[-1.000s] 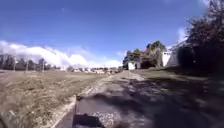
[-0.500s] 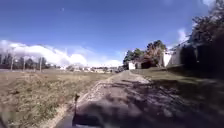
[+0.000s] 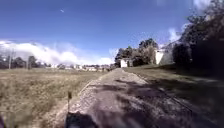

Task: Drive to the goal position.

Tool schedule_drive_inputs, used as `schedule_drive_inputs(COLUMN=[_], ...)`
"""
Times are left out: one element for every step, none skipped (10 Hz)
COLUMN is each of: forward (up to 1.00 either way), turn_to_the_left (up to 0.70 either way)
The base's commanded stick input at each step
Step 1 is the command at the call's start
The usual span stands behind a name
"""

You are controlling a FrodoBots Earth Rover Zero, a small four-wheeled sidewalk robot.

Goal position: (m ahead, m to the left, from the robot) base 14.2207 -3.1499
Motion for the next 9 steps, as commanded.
schedule_drive_inputs(forward=[1.00,1.00,1.00,1.00,1.00,1.00,1.00,1.00,1.00], turn_to_the_left=[0.00,0.00,0.00,0.00,0.00,0.00,0.00,0.00,0.00])
